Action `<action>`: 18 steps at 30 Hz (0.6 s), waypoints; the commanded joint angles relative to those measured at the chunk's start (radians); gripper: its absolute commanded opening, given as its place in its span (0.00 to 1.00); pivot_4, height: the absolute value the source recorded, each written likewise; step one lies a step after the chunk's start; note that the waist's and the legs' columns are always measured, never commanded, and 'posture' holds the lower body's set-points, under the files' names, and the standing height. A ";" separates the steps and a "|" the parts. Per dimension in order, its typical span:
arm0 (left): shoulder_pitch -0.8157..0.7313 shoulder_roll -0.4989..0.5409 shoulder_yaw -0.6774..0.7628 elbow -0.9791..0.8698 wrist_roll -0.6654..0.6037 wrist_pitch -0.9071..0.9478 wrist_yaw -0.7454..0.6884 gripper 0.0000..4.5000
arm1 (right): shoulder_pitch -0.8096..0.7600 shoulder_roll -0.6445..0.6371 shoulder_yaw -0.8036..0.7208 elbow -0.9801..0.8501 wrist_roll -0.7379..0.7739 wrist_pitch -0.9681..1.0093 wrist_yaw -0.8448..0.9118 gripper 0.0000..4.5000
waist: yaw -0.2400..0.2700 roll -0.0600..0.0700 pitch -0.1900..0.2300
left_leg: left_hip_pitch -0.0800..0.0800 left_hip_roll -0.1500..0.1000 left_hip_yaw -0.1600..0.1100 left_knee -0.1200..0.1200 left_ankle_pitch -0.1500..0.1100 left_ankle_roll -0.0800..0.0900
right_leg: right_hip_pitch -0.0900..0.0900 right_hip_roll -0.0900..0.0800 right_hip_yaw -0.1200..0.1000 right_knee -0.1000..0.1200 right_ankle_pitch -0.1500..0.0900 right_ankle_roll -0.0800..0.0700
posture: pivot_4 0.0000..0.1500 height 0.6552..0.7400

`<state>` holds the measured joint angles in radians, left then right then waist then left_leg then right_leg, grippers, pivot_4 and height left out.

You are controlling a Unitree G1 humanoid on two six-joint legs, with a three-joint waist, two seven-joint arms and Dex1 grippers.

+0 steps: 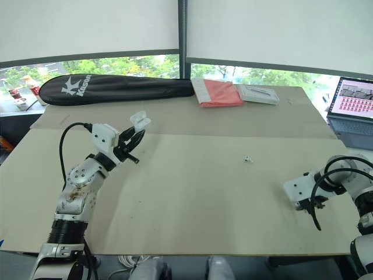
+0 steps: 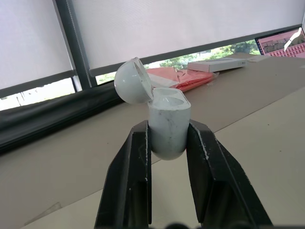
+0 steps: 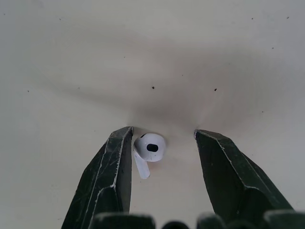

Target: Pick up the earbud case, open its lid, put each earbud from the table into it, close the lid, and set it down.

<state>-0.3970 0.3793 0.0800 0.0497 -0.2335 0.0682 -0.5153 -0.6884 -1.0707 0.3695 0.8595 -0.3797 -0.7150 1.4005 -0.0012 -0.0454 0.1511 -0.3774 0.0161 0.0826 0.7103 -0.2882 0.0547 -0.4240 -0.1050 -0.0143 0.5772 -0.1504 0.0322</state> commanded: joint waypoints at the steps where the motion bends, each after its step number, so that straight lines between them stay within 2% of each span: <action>1: -0.023 0.000 0.005 -0.037 0.003 -0.016 0.005 0.12 | 0.024 -0.004 0.016 0.022 -0.019 -0.014 -0.021 0.32 | -0.001 -0.001 0.000 | 0.000 0.000 0.000 0.000 0.000 0.000 | 0.000 0.000 0.000 0.000 0.000 0.000 | 1.00 1.00; 4: -0.025 0.001 0.006 -0.033 0.003 -0.018 0.003 0.12 | 0.019 -0.006 0.019 0.033 -0.023 -0.022 -0.030 0.10 | -0.004 -0.001 -0.001 | 0.001 0.000 0.000 0.000 0.000 0.000 | 0.001 -0.001 0.000 0.000 0.000 0.000 | 1.00 1.00; 5: -0.026 0.001 0.006 -0.032 0.003 -0.019 0.003 0.12 | 0.018 -0.006 0.019 0.035 -0.022 -0.023 -0.031 0.08 | -0.005 -0.001 -0.001 | 0.001 0.000 0.001 0.000 0.000 0.001 | 0.001 -0.001 0.000 0.000 0.000 0.000 | 1.00 1.00; 14: -0.034 -0.002 0.002 -0.025 0.004 -0.021 0.001 0.12 | 0.006 0.014 -0.008 0.029 0.025 0.021 -0.019 0.08 | -0.009 -0.001 -0.001 | 0.001 0.000 0.001 0.000 -0.001 0.001 | 0.001 -0.002 -0.001 0.000 0.000 0.000 | 1.00 1.00; 15: -0.034 -0.002 0.002 -0.024 0.003 -0.021 0.000 0.12 | 0.002 0.027 -0.025 0.008 0.060 0.063 0.003 0.08 | -0.009 -0.002 -0.001 | 0.001 0.000 0.001 0.000 -0.001 0.001 | 0.001 -0.002 -0.001 0.000 0.000 0.000 | 1.00 1.00; 18: -0.037 -0.007 -0.007 -0.024 0.004 -0.022 -0.005 0.12 | -0.012 0.104 -0.112 -0.150 0.218 0.349 0.063 0.08 | -0.020 -0.002 0.000 | 0.001 0.000 0.002 0.000 -0.001 0.001 | 0.000 -0.002 0.000 0.000 0.000 0.000 | 1.00 1.00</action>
<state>-0.4104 0.3789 0.0790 0.0517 -0.2333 0.0677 -0.5180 -0.6877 -1.0165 0.3078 0.8141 -0.2725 -0.5054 1.4473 -0.0215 -0.0470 0.1507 -0.3757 0.0173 0.0847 0.7100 -0.2890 0.0556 -0.4251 -0.1077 -0.0146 0.5778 -0.1500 0.0320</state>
